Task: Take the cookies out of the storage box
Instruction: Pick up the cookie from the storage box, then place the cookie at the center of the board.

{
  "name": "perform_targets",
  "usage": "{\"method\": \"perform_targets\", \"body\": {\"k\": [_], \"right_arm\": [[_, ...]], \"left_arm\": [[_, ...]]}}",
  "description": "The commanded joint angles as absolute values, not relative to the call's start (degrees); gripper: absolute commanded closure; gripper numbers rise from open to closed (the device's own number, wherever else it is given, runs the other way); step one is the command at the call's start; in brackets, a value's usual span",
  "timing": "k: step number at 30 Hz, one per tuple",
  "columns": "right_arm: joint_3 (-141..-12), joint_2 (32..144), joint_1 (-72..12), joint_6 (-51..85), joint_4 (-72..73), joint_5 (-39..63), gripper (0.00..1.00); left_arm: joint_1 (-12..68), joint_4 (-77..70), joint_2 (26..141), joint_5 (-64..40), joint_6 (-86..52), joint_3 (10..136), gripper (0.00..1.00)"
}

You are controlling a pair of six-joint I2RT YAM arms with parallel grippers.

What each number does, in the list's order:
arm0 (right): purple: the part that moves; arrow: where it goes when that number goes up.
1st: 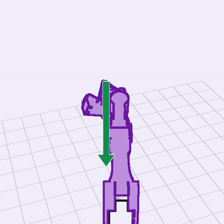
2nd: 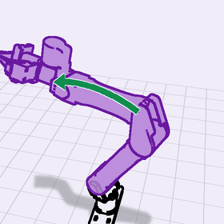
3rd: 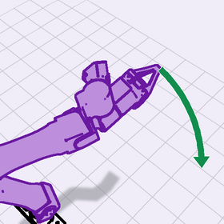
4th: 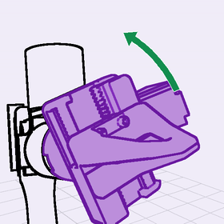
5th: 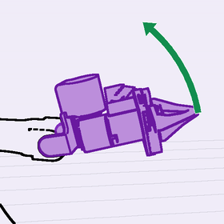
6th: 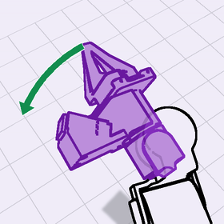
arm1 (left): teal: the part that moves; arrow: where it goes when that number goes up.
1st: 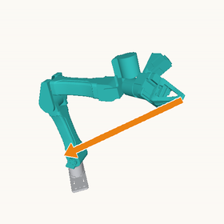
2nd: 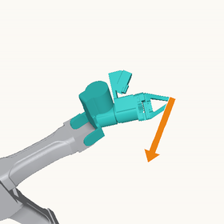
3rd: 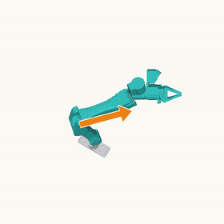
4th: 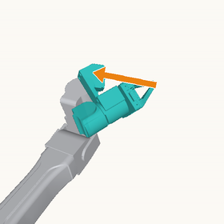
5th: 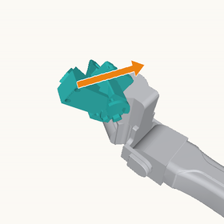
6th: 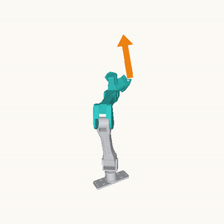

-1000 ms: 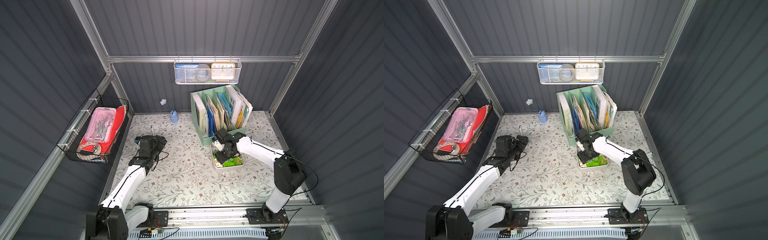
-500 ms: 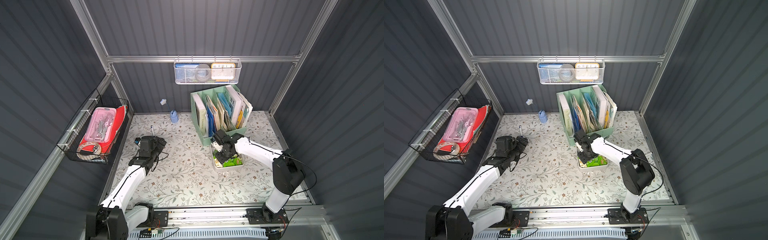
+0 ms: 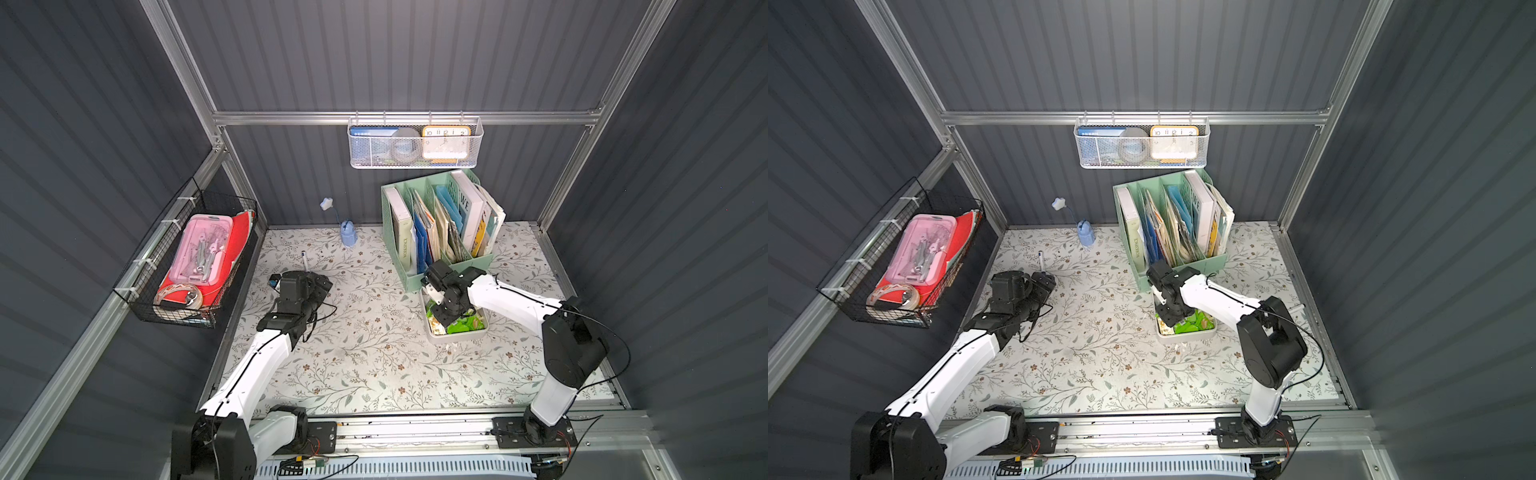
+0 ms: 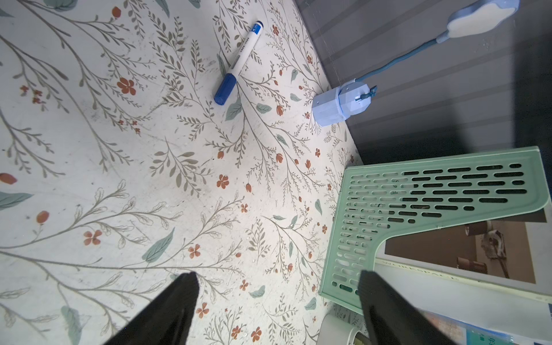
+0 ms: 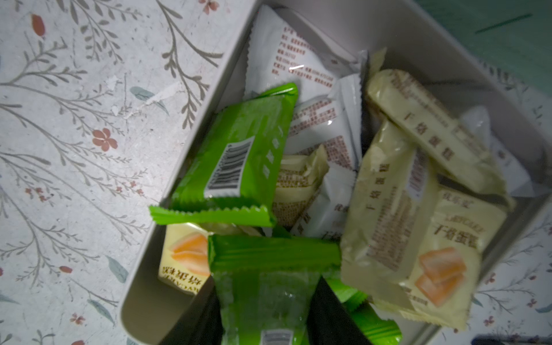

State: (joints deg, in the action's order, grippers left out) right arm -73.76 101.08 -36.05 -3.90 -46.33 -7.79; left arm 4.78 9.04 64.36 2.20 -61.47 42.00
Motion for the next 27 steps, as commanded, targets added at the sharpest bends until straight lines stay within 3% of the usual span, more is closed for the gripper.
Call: {"method": "perform_targets", "body": {"k": [1,9,17,27], "right_arm": [[-74.1,99.5,-36.3,-3.2,-47.4,-8.0,0.56],[-74.2,91.8,-36.3,1.7,-46.5,-4.3,0.62],[-71.7,85.7,-43.1,18.5,-36.5,0.1,0.67],[-81.4,100.5,-53.8,36.7,-30.6,-3.9,0.71]], "left_arm": [[4.7,11.0,63.2,3.3,-61.9,43.1,0.09],[4.7,13.7,62.5,6.3,-62.5,43.4,0.09],[4.5,18.6,61.8,10.7,-65.2,43.3,0.1],[3.9,23.8,60.5,16.3,-68.0,43.5,0.11]]}}
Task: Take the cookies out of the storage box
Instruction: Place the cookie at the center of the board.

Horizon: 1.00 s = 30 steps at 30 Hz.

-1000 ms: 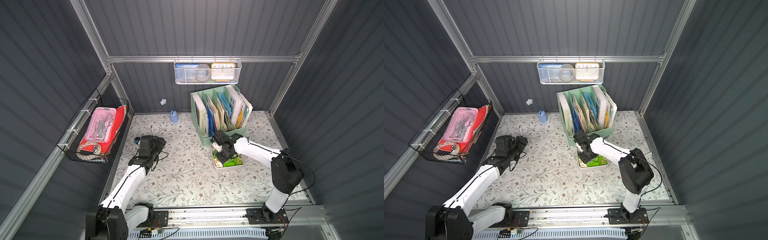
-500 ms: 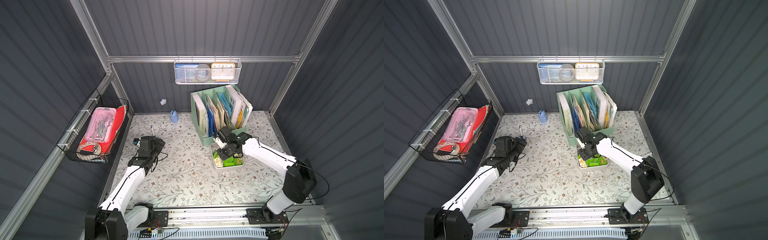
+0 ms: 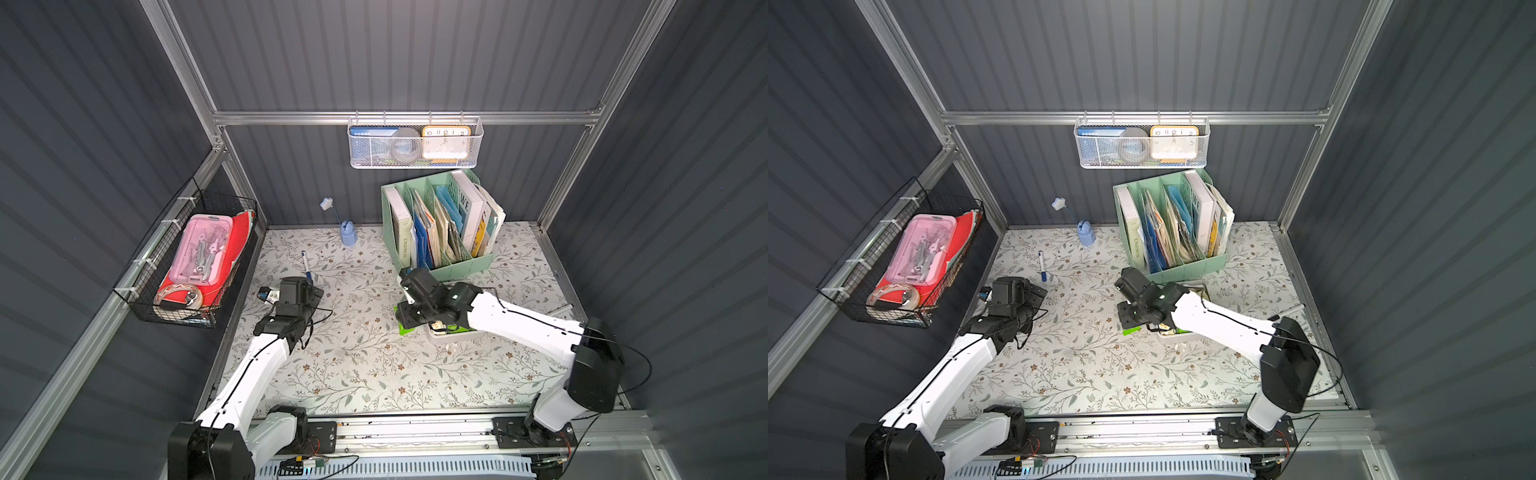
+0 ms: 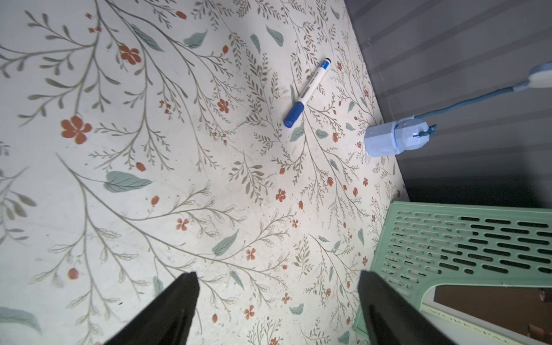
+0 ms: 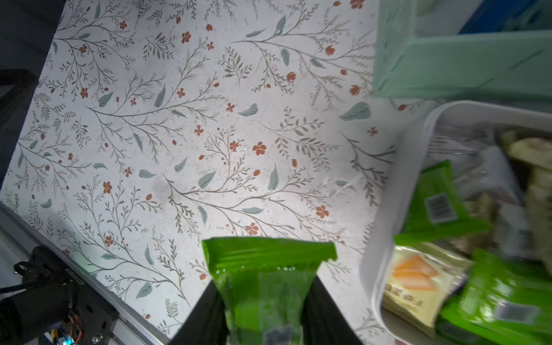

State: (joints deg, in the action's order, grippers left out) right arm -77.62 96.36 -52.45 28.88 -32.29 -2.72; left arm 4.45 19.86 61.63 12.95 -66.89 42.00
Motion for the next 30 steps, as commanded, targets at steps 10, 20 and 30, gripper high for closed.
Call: {"method": "perform_targets", "body": {"k": [10,20,30], "right_arm": [[-102.0,122.2,-55.4,42.3,-42.2,-5.3,0.74],[-112.4,132.9,-55.4,42.4,-50.3,-7.0,0.65],[-114.3,131.4,-55.2,42.2,-49.7,-6.6,0.35]], "left_arm": [[2.1,26.8,59.8,18.6,-64.8,44.7,0.12],[2.0,26.7,61.2,18.7,-60.7,46.1,0.12],[2.0,27.6,61.1,18.2,-59.9,47.6,0.12]]}}
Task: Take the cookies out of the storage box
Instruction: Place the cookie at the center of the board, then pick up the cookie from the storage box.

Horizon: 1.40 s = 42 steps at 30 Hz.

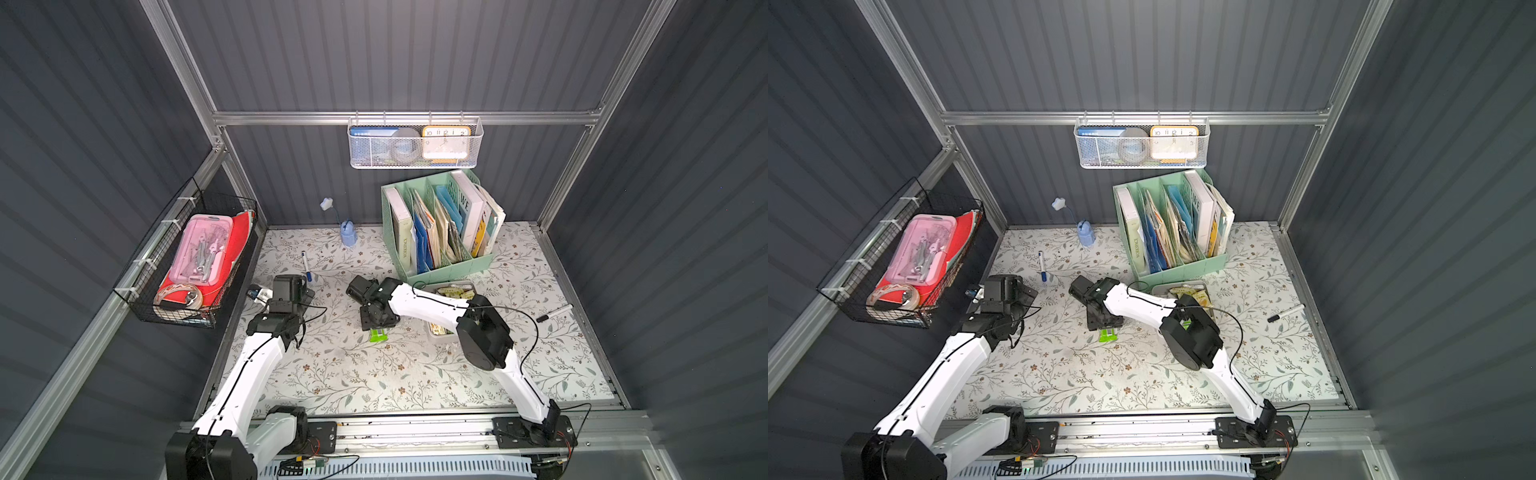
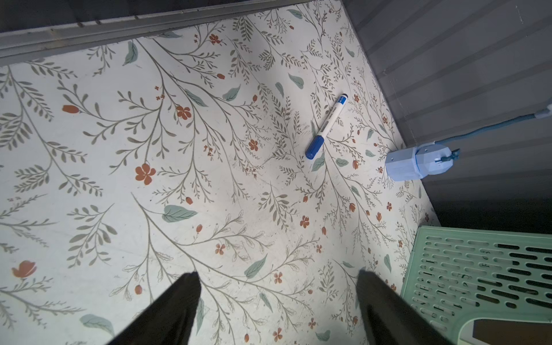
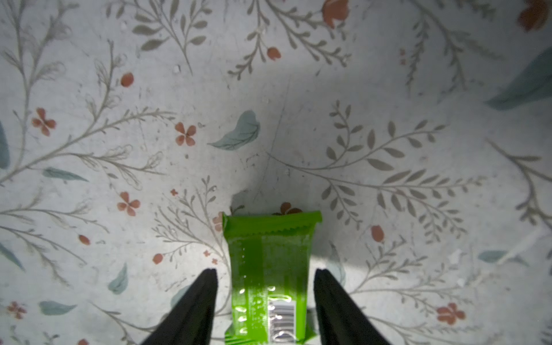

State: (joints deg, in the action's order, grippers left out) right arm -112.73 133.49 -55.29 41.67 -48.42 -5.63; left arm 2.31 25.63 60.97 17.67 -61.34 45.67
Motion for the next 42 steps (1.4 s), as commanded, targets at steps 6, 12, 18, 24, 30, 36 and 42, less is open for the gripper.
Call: {"method": "perform_targets", "body": {"k": [6,12,18,24,30,36,42], "right_arm": [[-109.8,120.5,-53.8,40.8,-46.5,-8.2,0.28],[-91.0,102.6,-49.8,38.5,-35.2,-10.4,0.29],[-79.8,90.3,-42.6,39.7,-35.4,-12.3,0.31],[-71.0,80.6,-35.0,42.4,-39.1,-13.5,0.32],[-62.2,71.3,-28.0,42.6,-39.5,-14.9,0.32],[-58.7,65.9,-23.1,42.2,-41.5,-14.6,0.31],[-58.1,63.6,-19.9,41.0,-43.3,-13.9,0.31]], "left_arm": [[2.2,24.9,62.4,15.6,-56.1,50.3,0.13],[7.3,24.2,65.9,15.4,-59.9,53.7,0.16],[18.7,23.2,71.5,17.2,-63.5,58.3,0.2],[34.4,17.9,82.4,18.5,-48.3,66.4,0.28],[47.7,23.6,96.0,22.6,-31.1,79.1,0.29],[50.6,25.6,103.5,16.8,-20.4,84.5,0.29],[51.4,29.5,110.7,13.2,-13.3,90.1,0.3]]}}
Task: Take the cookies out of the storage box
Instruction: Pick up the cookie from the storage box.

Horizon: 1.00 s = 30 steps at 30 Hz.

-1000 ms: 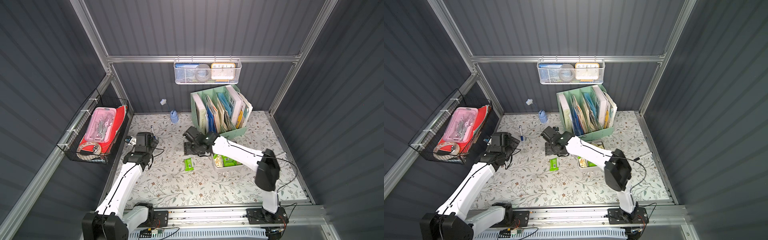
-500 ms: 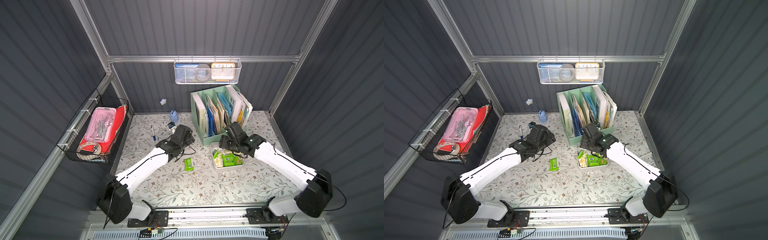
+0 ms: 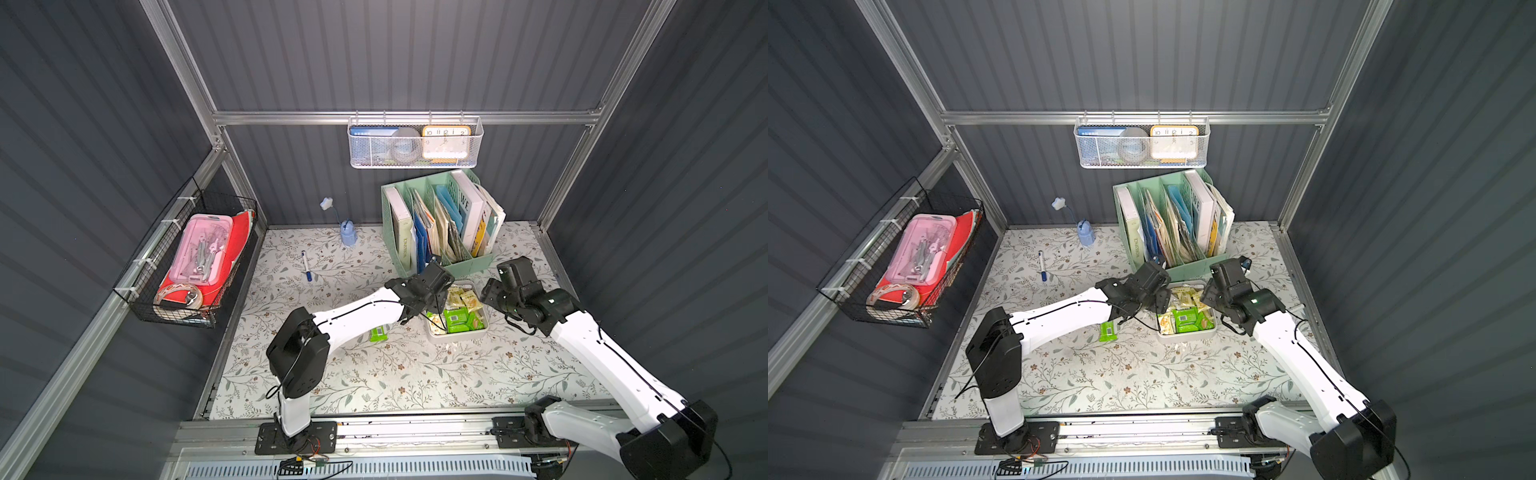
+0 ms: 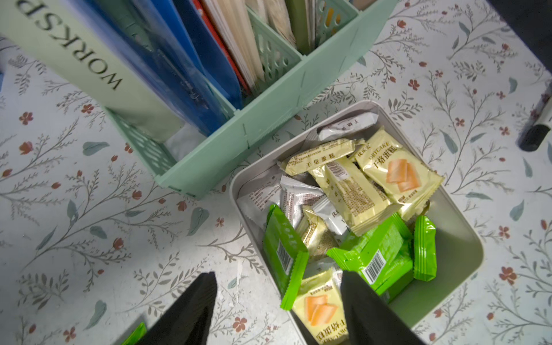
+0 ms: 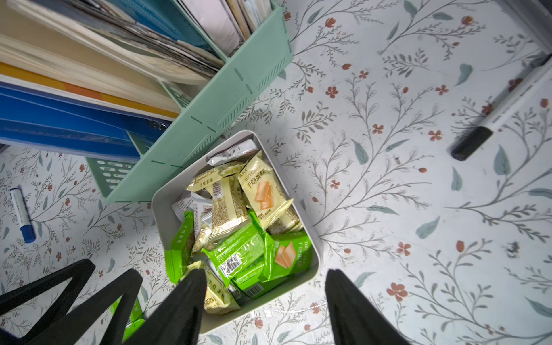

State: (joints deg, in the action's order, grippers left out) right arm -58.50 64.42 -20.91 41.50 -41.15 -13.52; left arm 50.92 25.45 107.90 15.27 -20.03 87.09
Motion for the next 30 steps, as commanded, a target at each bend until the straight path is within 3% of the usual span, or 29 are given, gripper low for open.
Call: {"method": "perform_targets", "body": {"k": [1,13,30], "right_arm": [[-58.2,63.3,-19.7,40.9,-43.7,-14.0,0.31],[-57.7,61.6,-18.6,40.7,-45.3,-13.5,0.31],[-58.8,62.8,-17.6,39.7,-44.9,-12.9,0.31]], "left_arm": [[51.5,31.3,112.6,14.3,-13.2,92.0,0.3],[51.6,38.3,123.6,18.9,-13.6,102.8,0.36],[51.6,39.0,125.8,19.5,-16.6,103.7,0.79]]}}
